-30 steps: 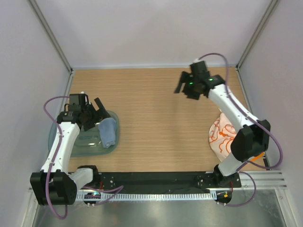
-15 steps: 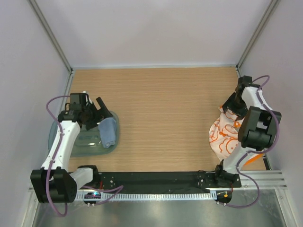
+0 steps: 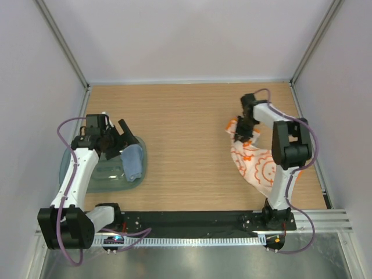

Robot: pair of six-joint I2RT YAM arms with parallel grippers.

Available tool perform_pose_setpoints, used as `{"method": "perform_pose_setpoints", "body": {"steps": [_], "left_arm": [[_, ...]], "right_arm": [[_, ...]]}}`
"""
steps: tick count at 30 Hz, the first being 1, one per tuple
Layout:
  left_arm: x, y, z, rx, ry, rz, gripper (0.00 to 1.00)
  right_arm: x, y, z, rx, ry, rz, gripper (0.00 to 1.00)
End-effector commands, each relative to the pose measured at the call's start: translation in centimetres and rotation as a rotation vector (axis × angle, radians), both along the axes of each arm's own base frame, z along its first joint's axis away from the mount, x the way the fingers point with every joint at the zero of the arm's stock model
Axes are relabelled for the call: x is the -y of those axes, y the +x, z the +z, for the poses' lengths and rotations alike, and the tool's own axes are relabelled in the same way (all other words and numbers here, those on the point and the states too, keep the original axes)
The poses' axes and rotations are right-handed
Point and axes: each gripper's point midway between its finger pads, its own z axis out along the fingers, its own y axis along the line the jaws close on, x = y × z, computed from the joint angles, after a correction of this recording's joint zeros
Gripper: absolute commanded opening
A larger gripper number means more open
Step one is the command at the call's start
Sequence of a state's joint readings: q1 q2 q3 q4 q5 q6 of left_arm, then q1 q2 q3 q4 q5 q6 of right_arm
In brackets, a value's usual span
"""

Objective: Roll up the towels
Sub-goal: Move the towel to the center of the board

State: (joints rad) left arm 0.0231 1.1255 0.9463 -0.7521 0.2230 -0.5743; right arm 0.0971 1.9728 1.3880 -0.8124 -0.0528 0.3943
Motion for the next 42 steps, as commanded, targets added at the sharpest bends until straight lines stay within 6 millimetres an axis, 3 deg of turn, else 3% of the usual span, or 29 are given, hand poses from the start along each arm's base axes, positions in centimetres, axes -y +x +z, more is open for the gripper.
{"method": "perform_pose_setpoints", "body": {"steps": [1,2,3,5,7,8,11,12,14,15,16,17,18,19,20,22,23,24,26,27,29,30,33,37,42], "left_arm": [[-0.5,0.6,0.9,0.045,0.017,0.01,1.0],[-0.5,0.7,0.9,0.046,0.019,0.013,1.0],[-0.6,0.7,0.9,0.045,0.022,0.012,1.0],[-0.5,0.8,0.9,0.044,0.021,0.007,1.0],[-0.4,1.0,1.2,0.055,0.019,-0.005,1.0],[-0.4,1.0,1.3,0.058,0.017,-0.004,1.0],[-0.1,2.0,2.4,0.095,-0.007,0.007,1.0],[0.2,2.4,2.7,0.102,-0.015,0.006,1.0],[0.5,3.8,3.8,0.121,-0.026,0.022,1.0],[1.0,4.4,4.2,0.128,-0.023,0.014,1.0],[2.4,5.0,3.7,0.105,-0.019,-0.017,1.0],[3.0,6.0,5.0,0.133,-0.018,-0.021,1.0],[3.7,6.6,5.1,0.132,-0.001,-0.024,1.0],[5.6,7.2,4.0,0.094,0.006,-0.071,1.0],[6.6,7.8,4.0,0.089,0.01,-0.09,1.0],[8.6,9.1,4.5,0.086,0.015,-0.116,1.0],[9.4,9.8,2.8,0.036,0.025,-0.124,1.0],[10.1,10.6,3.0,0.045,0.034,-0.129,1.0],[12.1,10.9,1.4,0.018,0.078,-0.16,1.0],[12.9,11.3,-0.5,-0.02,0.102,-0.18,1.0],[14.5,11.7,-2.2,-0.044,0.153,-0.206,1.0],[15.0,11.9,-4.3,-0.086,0.178,-0.218,1.0],[16.1,12.1,-7.7,-0.127,0.227,-0.238,1.0],[17.7,12.6,-10.2,-0.126,0.23,-0.279,1.0],[19.0,13.3,-11.3,-0.103,0.24,-0.307,0.98]], "right_arm": [[-13.2,-0.3,1.6,0.076,0.202,0.373,0.31],[-15.2,-0.3,2.5,0.097,0.226,0.438,0.32],[-17.6,-1.7,2.8,0.089,0.253,0.517,0.38],[-18.6,-1.8,4.3,0.122,0.273,0.541,0.5],[-17.6,-1.1,5.4,0.16,0.215,0.508,0.65],[-17.3,-0.6,7.6,0.216,0.2,0.496,0.69],[-16.1,0.2,11.2,0.313,0.151,0.447,0.78],[-16.0,0.5,13.9,0.39,0.164,0.423,0.82],[-15.5,0.6,15.7,0.451,0.172,0.38,0.87],[-14.8,0.6,17.8,0.517,0.17,0.353,0.88],[-13.6,1.2,18.2,0.542,0.147,0.31,0.93],[-12.4,1.1,18.0,0.544,0.125,0.276,0.93],[-11.0,1.3,18.2,0.554,0.11,0.224,0.94],[-9.8,1.3,17.8,0.539,0.107,0.186,0.94],[-6.8,1.5,16.3,0.498,0.1,0.106,0.93],[-4.5,1.1,15.1,0.456,0.128,0.025,0.91],[-2.3,0.7,13.7,0.424,0.11,-0.033,0.91],[-1.0,0.4,13.2,0.417,0.09,-0.064,0.91],[1.1,-0.6,12.0,0.386,0.038,-0.11,0.91],[2.5,-1.0,11.5,0.367,0.013,-0.144,0.91],[4.5,-1.8,10.2,0.328,-0.053,-0.178,0.91],[5.4,-2.1,9.7,0.308,-0.047,-0.199,0.91],[5.9,-2.8,7.9,0.257,-0.013,-0.206,0.9],[6.7,-3.2,6.6,0.223,-0.021,-0.216,0.9],[6.8,-3.0,5.1,0.183,-0.03,-0.223,0.89]]}}
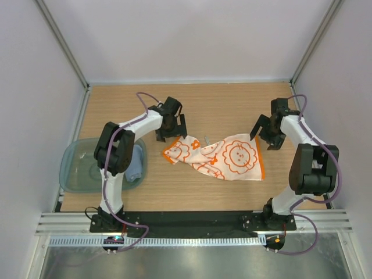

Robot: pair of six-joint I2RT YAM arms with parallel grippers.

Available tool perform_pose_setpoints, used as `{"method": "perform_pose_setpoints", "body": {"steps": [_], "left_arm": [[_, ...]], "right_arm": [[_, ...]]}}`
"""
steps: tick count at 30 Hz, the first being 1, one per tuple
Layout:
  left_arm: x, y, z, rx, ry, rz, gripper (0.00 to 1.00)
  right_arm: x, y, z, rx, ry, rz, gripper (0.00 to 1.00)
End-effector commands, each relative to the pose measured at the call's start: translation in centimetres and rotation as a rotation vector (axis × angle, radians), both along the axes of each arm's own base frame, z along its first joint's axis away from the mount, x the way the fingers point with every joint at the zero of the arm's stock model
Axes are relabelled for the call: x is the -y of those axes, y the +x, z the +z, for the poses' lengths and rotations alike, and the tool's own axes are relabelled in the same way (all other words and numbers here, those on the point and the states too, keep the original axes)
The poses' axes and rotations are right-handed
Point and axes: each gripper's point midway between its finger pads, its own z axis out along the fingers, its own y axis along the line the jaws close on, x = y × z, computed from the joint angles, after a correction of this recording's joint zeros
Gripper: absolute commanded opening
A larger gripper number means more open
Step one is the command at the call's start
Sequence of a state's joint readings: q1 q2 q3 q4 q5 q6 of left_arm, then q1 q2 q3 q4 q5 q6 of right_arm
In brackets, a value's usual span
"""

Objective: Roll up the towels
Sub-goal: Move the towel to the center of the board, then flatten the towel

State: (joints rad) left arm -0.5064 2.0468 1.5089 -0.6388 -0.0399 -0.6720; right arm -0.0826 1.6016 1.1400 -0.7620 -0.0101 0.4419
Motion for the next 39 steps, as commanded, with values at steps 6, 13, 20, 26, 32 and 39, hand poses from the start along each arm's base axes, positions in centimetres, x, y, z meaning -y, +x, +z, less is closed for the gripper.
{"method": "perform_pose_setpoints", "body": {"steps": [6,13,20,26,32,39], "left_arm": [[2.3,3.4,-0.1,0.13,0.034,-0.052,0.91],[2.7,2.9,-2.7,0.119,0.128,-0.083,0.58],[2.5,2.0,-4.0,0.091,0.139,-0.088,0.1],[2.2,1.8,-3.4,0.101,0.139,-0.084,0.0],[2.2,1.6,-2.8,0.111,0.128,-0.081,0.0],[2.1,0.9,-2.4,0.103,0.108,-0.078,0.0]], "right_arm": [[0.2,1.2,-1.6,-0.013,-0.005,0.002,0.87],[1.3,2.3,-2.7,-0.049,-0.061,-0.017,0.79],[1.4,3.4,-4.1,-0.063,-0.061,-0.009,0.74],[1.3,6.1,-3.2,-0.009,-0.048,-0.008,0.73],[0.9,7.0,-5.4,-0.039,-0.018,-0.007,0.59],[-0.5,6.3,-7.1,-0.064,0.051,0.011,0.33]]}}
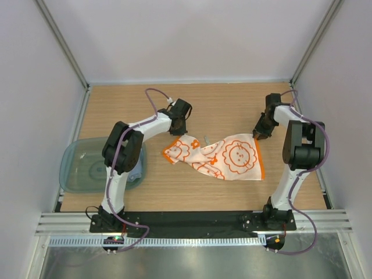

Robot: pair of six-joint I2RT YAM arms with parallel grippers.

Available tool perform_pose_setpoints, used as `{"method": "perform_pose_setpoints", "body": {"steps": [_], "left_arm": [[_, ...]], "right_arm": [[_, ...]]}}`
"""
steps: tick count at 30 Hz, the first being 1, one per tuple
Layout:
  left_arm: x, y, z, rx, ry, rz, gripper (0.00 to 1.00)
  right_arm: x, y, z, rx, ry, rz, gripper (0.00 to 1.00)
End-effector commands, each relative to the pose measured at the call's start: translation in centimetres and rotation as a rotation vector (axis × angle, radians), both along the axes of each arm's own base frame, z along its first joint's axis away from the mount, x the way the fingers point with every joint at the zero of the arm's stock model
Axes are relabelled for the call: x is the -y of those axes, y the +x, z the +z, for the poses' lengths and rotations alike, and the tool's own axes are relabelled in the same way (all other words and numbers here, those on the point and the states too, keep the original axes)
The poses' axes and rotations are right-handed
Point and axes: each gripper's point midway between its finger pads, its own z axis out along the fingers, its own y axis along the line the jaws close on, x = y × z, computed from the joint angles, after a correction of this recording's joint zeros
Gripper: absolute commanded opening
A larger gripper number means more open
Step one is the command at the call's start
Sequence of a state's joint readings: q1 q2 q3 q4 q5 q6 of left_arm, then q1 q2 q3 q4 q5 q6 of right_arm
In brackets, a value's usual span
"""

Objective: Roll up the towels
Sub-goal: Flatten the towel

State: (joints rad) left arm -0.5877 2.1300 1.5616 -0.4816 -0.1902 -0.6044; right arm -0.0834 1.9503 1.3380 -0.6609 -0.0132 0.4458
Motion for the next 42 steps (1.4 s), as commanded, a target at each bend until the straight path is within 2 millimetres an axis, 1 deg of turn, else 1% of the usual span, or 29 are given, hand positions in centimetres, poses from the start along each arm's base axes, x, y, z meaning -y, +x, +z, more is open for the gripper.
{"method": "perform_pose_setpoints", "body": {"steps": [1,3,4,8,9,10,12,13,14,16,17,18,19,20,22,23,24,26,27,30,32,33,35,36,37,38,39,40,42], "left_arm": [[-1.2,-2.7,-1.7,-0.089,0.033,0.006,0.0],[-1.0,-2.9,-1.3,-0.089,0.018,0.005,0.0],[-1.0,-3.1,-1.2,-0.091,0.013,0.006,0.0],[-1.2,-3.7,-0.2,-0.088,-0.004,0.009,0.0],[-1.4,-3.9,0.1,-0.085,-0.005,0.011,0.0],[-1.4,-3.8,1.5,-0.058,-0.023,0.016,0.0],[-2.1,-4.6,2.3,-0.05,-0.023,0.027,0.0],[-2.3,-4.8,2.9,-0.04,-0.028,0.03,0.0],[-2.4,-4.9,4.7,-0.005,-0.053,0.036,0.0],[-3.0,-5.8,5.6,0.005,-0.056,0.042,0.0],[-3.0,-6.1,7.7,0.043,-0.081,0.039,0.0],[-3.4,-6.7,7.9,0.043,-0.076,0.04,0.0],[-3.8,-7.1,8.8,0.056,-0.073,0.045,0.0],[-3.9,-7.6,10.5,0.087,-0.094,0.041,0.0],[-4.4,-8.6,12.2,0.106,-0.101,0.043,0.0],[-4.6,-9.1,14.3,0.147,-0.12,0.042,0.0],[-4.8,-9.5,15.3,0.163,-0.125,0.042,0.0],[-5.5,-10.5,17.2,0.19,-0.128,0.051,0.0],[-5.9,-11.0,19.0,0.225,-0.154,0.055,0.0],[-7.6,-11.5,22.2,0.29,-0.156,0.1,0.0],[-8.2,-11.4,24.0,0.337,-0.163,0.12,0.0],[-8.1,-11.2,24.2,0.345,-0.167,0.112,0.0],[-7.8,-8.9,23.1,0.32,-0.175,0.115,0.01],[-7.1,-8.4,22.5,0.274,-0.208,0.093,0.0],[-7.6,-6.4,19.6,0.199,-0.178,0.126,0.0],[-7.5,-5.5,18.5,0.17,-0.173,0.131,0.0],[-7.0,-4.2,18.6,0.167,-0.198,0.128,0.0],[-7.4,-2.5,15.0,0.089,-0.164,0.155,0.0],[-7.3,-0.1,13.7,0.06,-0.156,0.183,0.0]], "right_arm": [[-1.3,-0.7,-1.4,-0.02,0.046,0.016,0.23],[-1.5,-0.7,-0.9,-0.004,0.049,0.022,0.13],[-1.8,-1.0,-0.8,-0.007,0.054,0.026,0.02],[-2.5,-1.2,0.6,0.032,0.082,0.043,0.01],[-2.6,-1.1,1.7,0.058,0.087,0.047,0.01],[-2.8,-1.3,2.3,0.071,0.092,0.051,0.01],[-3.3,-1.7,3.9,0.109,0.107,0.057,0.01],[-3.5,-2.1,6.0,0.164,0.113,0.061,0.01],[-3.7,-2.5,7.0,0.183,0.116,0.064,0.01],[-3.9,-3.3,10.6,0.272,0.117,0.065,0.01],[-3.9,-4.1,11.8,0.289,0.116,0.065,0.01],[-4.0,-4.6,12.8,0.313,0.113,0.064,0.01],[-4.0,-5.6,14.9,0.362,0.108,0.065,0.01],[-3.9,-6.1,15.9,0.382,0.1,0.063,0.01],[-3.7,-7.2,18.2,0.435,0.084,0.059,0.01],[-3.6,-8.4,20.1,0.486,0.074,0.053,0.01],[-3.6,-9.0,21.5,0.525,0.07,0.047,0.01],[-3.3,-10.7,23.9,0.585,0.055,0.018,0.01],[-3.0,-11.1,25.1,0.613,0.042,0.006,0.01],[-1.5,-12.0,26.6,0.645,-0.03,-0.058,0.01],[-0.6,-11.4,26.2,0.621,-0.071,-0.086,0.01],[-0.4,-10.4,25.3,0.578,-0.078,-0.089,0.01],[0.1,-8.8,24.5,0.562,-0.094,-0.103,0.01],[0.2,-7.3,22.7,0.514,-0.092,-0.112,0.01],[0.3,-6.2,22.3,0.514,-0.092,-0.117,0.01],[0.4,-5.2,21.3,0.491,-0.093,-0.122,0.01],[0.5,-4.1,20.7,0.484,-0.087,-0.132,0.01],[0.5,-2.4,18.3,0.43,-0.081,-0.129,0.01],[0.3,-0.3,17.1,0.411,-0.063,-0.126,0.01]]}}
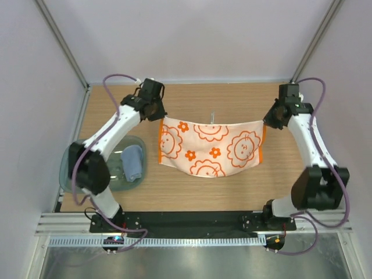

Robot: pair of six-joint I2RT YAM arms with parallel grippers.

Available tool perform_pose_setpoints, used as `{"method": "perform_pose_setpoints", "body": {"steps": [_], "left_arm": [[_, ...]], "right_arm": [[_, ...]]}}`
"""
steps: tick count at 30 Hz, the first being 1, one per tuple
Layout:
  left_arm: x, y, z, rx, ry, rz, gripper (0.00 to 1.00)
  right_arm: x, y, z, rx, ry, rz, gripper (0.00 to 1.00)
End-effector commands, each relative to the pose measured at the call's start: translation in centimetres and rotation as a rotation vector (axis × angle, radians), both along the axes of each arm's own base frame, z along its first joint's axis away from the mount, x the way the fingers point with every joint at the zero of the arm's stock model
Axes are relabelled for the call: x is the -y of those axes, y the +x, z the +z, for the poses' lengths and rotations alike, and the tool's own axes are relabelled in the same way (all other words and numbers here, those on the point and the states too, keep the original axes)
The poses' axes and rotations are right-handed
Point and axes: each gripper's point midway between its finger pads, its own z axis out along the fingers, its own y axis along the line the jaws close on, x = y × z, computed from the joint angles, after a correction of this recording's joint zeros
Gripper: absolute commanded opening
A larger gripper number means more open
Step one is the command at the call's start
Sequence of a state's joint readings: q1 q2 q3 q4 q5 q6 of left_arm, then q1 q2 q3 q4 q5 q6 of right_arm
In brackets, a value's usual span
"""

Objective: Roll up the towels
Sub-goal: Flatten the towel

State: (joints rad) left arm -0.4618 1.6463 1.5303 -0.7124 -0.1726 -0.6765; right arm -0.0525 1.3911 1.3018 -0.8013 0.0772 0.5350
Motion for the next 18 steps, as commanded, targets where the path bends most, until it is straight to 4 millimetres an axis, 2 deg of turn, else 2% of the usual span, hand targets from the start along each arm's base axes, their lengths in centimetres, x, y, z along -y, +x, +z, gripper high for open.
{"method": "perform_pose_setpoints", "body": {"steps": [1,2,3,4,5,6,7,8,9,11,12,13,14,15,16,17,18], "left_arm": [[0.3,3.3,-5.1,-0.142,-0.002,0.005,0.0],[-0.2,4.3,-8.9,-0.219,0.03,0.025,0.0],[-0.1,5.0,-10.0,-0.243,0.033,0.022,0.0],[0.3,6.7,-9.3,-0.215,0.022,0.022,0.01],[0.1,7.3,-12.3,-0.275,0.04,0.027,0.15],[0.2,7.8,-12.6,-0.285,0.04,0.01,0.3],[0.8,9.1,-11.7,-0.264,0.022,-0.004,0.39],[0.5,9.6,-11.7,-0.267,0.036,0.006,0.64],[0.2,9.5,-12.0,-0.284,0.054,0.009,0.76],[-0.1,9.6,-10.8,-0.258,0.063,0.019,0.93],[-0.1,9.5,-8.7,-0.216,0.054,0.022,0.95],[-0.4,9.2,-8.0,-0.203,0.061,0.03,0.96],[-1.1,8.1,-8.2,-0.212,0.082,0.041,0.97],[-1.7,7.4,-6.2,-0.167,0.09,0.06,0.97],[-1.9,6.7,-5.4,-0.154,0.085,0.071,0.96],[-2.4,4.9,-6.9,-0.193,0.103,0.07,0.95],[-2.1,4.4,-6.6,-0.174,0.097,0.066,0.94]], "right_arm": [[0.5,4.7,-3.2,-0.039,0.007,-0.033,0.01],[0.5,5.6,-4.1,-0.053,0.009,-0.034,0.01],[0.6,6.6,-4.7,-0.06,0.013,-0.034,0.01],[0.7,7.4,-5.5,-0.07,0.008,-0.031,0.01],[0.7,8.0,-8.1,-0.132,0.007,-0.028,0.01],[0.8,9.2,-7.8,-0.121,0.003,-0.021,0.22],[0.8,9.6,-8.4,-0.138,0.004,-0.013,0.36],[1.0,10.0,-9.5,-0.166,-0.008,-0.009,0.51],[1.2,10.9,-8.6,-0.144,-0.021,-0.012,0.68],[2.1,10.8,-8.1,-0.161,-0.066,-0.023,0.76],[2.3,10.7,-6.9,-0.136,-0.078,-0.028,0.79],[2.6,10.3,-6.4,-0.134,-0.095,-0.035,0.8],[3.2,9.9,-5.9,-0.128,-0.125,-0.051,0.81],[3.5,8.7,-4.8,-0.114,-0.146,-0.058,0.82],[3.7,7.9,-4.5,-0.112,-0.157,-0.064,0.82],[3.8,7.1,-4.1,-0.1,-0.165,-0.073,0.83],[3.6,5.5,-4.1,-0.094,-0.162,-0.071,0.83]]}}
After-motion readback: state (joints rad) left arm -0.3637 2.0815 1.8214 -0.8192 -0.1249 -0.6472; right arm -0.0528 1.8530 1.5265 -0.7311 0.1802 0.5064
